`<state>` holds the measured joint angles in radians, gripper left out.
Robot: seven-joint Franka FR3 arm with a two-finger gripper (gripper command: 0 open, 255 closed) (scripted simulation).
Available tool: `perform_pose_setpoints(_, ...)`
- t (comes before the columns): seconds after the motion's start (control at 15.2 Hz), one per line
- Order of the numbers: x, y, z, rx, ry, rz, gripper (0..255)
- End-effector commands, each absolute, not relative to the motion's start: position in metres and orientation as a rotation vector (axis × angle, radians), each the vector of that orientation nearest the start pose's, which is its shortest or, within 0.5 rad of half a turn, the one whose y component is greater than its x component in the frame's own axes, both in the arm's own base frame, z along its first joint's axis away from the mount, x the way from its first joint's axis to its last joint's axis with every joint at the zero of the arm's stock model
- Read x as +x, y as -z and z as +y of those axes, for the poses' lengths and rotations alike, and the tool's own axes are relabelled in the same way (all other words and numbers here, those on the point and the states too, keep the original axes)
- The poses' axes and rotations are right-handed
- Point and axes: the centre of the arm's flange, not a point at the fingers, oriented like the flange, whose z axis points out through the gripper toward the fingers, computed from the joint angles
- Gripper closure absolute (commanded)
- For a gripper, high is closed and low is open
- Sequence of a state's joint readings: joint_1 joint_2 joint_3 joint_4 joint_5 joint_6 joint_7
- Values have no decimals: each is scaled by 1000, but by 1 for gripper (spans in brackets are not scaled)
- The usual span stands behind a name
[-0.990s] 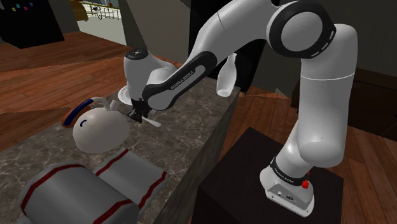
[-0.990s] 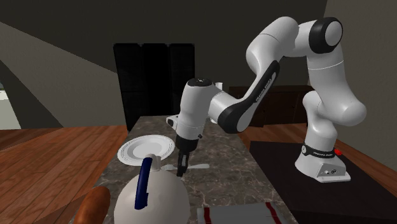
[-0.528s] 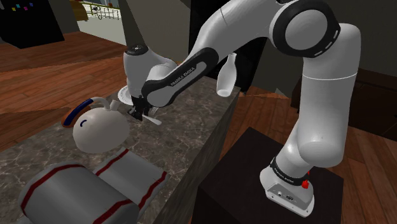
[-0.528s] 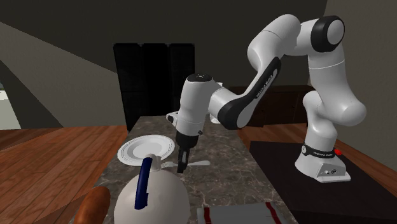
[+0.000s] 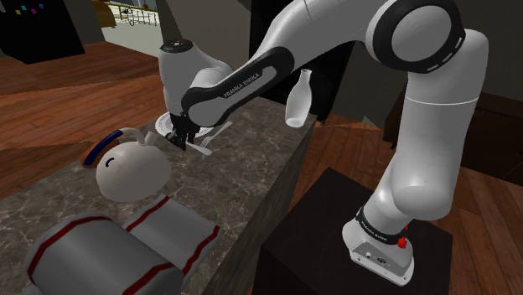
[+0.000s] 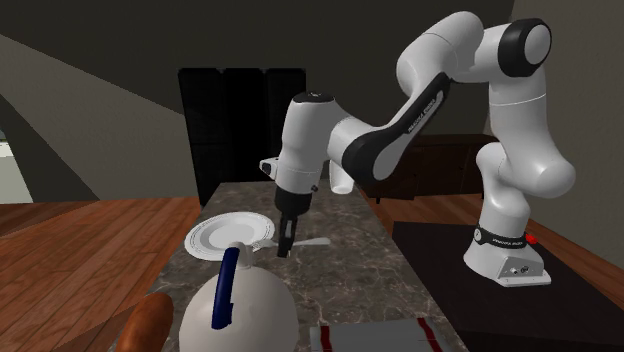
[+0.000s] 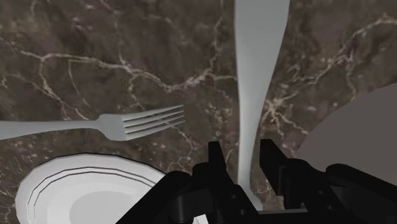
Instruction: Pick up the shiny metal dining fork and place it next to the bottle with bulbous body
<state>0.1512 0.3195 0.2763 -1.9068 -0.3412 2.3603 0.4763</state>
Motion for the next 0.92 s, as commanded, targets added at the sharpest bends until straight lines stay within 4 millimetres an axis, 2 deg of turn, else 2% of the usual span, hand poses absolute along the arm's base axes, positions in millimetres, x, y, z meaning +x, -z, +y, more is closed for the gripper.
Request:
perform_pose_setpoints(0.0,582,-362,249,-3203,342,-251,255)
perform_pose_setpoints(0.86,582,-430,249,-3203,342,-251,255)
